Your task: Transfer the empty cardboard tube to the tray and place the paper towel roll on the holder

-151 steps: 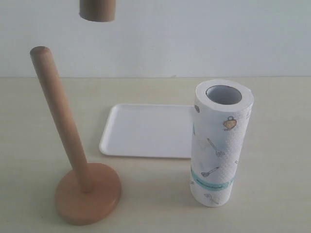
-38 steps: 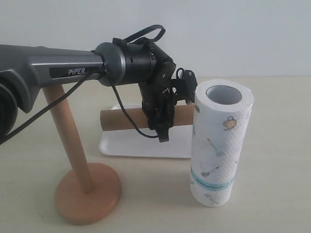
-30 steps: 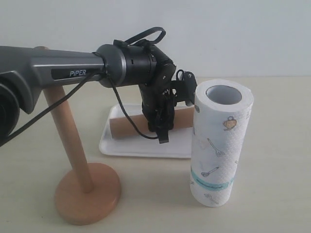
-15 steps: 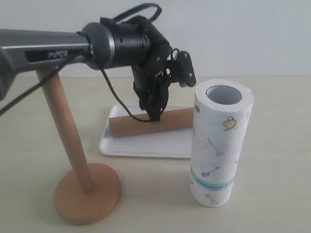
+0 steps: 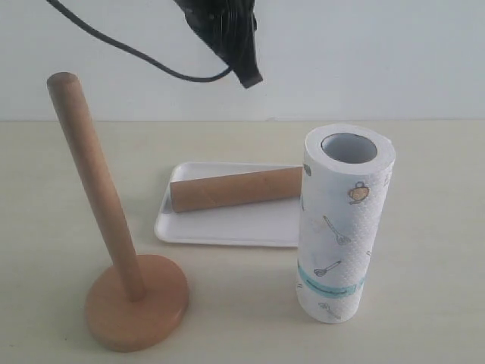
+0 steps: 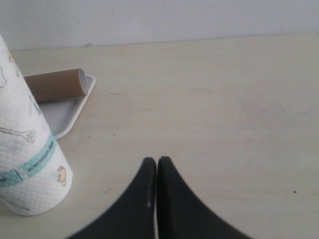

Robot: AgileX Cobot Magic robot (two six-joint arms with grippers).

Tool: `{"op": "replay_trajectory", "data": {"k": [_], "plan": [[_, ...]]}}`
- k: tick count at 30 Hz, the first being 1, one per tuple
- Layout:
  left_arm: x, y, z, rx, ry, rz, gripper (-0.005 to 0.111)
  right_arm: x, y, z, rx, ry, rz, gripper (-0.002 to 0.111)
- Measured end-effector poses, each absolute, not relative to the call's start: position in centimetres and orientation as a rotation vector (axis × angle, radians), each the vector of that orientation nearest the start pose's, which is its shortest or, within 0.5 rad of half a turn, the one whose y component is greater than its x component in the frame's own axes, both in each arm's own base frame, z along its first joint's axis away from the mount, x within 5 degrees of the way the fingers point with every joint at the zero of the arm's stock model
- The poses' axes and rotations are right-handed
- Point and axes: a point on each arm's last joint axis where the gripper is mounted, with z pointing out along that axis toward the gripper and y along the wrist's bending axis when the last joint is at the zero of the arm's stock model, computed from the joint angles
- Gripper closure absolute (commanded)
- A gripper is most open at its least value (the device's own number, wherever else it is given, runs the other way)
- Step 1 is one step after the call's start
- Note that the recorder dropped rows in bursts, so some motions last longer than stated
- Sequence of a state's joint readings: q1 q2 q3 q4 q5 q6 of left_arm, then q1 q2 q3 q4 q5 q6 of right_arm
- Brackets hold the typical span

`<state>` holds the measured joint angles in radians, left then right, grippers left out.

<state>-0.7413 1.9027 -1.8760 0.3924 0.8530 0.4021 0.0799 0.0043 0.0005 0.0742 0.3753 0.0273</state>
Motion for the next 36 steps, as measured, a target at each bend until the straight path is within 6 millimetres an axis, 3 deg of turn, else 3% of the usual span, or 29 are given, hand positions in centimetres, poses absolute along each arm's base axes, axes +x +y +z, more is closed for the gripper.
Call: {"op": "replay_trajectory", "data": {"k": [4,8,13,16,21,24,27,29,36], "plan": [[30.1,-27.8,41.3,1.281,1.717,0.199,0.103,5.3,0.7,17.9,-0.003,1.865,0.147,0.108],[27.2,-25.1,45.9,1.159,1.679,0.138,0.103,5.3,0.7,17.9,-0.003,1.865,0.147,0.108],[20.8,-17.8,52.0,1.032,1.716,0.120,0.103,5.3,0.7,17.9,-0.003,1.865,0.147,0.108],[16.8,-13.3,53.5,0.990,1.748,0.118,0.103,5.3,0.7,17.9,-0.003,1.865,0.147,0.108],[12.4,-7.2,50.7,0.855,1.850,0.171,0.103,5.3,0.7,17.9,-0.003,1.865,0.147,0.108],[10.0,-4.1,47.6,0.763,1.904,0.184,0.103,5.3,0.7,17.9,-0.003,1.865,0.147,0.108],[6.8,-0.4,43.3,0.665,1.932,0.160,0.103,5.3,0.7,17.9,-0.003,1.865,0.147,0.108],[4.8,1.5,42.0,0.581,1.872,0.076,0.103,5.3,0.7,17.9,-0.003,1.865,0.147,0.108],[-1.0,7.5,41.2,0.399,1.628,-0.104,0.103,5.3,0.7,17.9,-0.003,1.865,0.147,0.108]]}}
